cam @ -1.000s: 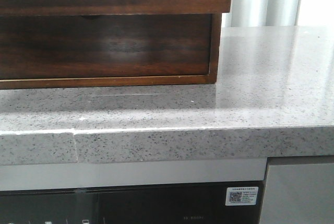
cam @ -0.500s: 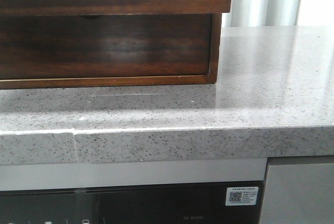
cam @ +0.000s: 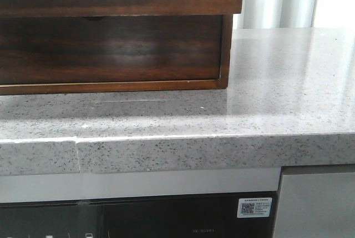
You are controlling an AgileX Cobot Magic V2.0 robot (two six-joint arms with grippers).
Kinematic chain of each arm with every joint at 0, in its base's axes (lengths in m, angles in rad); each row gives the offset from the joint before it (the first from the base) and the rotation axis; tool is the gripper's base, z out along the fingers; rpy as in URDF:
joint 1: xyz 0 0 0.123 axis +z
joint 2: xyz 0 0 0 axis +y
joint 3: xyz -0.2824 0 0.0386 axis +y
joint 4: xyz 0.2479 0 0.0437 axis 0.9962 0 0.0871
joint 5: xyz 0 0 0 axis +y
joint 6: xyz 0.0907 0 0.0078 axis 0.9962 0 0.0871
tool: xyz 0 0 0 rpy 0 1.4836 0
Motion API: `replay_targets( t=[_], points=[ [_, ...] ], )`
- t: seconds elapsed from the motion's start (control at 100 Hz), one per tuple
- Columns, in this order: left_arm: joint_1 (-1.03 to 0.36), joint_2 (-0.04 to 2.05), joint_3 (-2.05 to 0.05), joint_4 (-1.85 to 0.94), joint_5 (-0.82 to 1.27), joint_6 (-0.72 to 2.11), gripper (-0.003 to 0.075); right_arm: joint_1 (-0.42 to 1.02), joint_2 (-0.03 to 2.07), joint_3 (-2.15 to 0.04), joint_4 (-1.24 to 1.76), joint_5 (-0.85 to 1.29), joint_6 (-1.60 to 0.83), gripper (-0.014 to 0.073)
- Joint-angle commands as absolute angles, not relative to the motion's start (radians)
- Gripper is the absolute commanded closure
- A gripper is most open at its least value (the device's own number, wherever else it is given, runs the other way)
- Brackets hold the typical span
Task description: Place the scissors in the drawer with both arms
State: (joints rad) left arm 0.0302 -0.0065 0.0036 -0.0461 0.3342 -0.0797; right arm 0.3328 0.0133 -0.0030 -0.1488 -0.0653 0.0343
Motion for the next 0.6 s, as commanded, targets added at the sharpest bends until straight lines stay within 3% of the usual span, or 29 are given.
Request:
replay_targets(
  t=[0.0, 0.33, 0.59],
  points=[
    [0.034, -0.039, 0.021, -0.059, 0.292, -0.091, 0.0717, 0.231, 0.01, 0.029, -0.174, -0.239, 0.057, 0.0699],
    [0.034, -0.039, 0.021, -0.059, 0.292, -0.091, 0.0717, -0.047, -0.03, 0.027, -0.157, -0.025, 0.062, 0.0699],
    [0.034, -0.039, 0.021, -0.059, 0.292, -0.091, 0.0717, -0.132, -0.03, 0.029, -0.083, 0.227, 0.017, 0.0699]
  ],
)
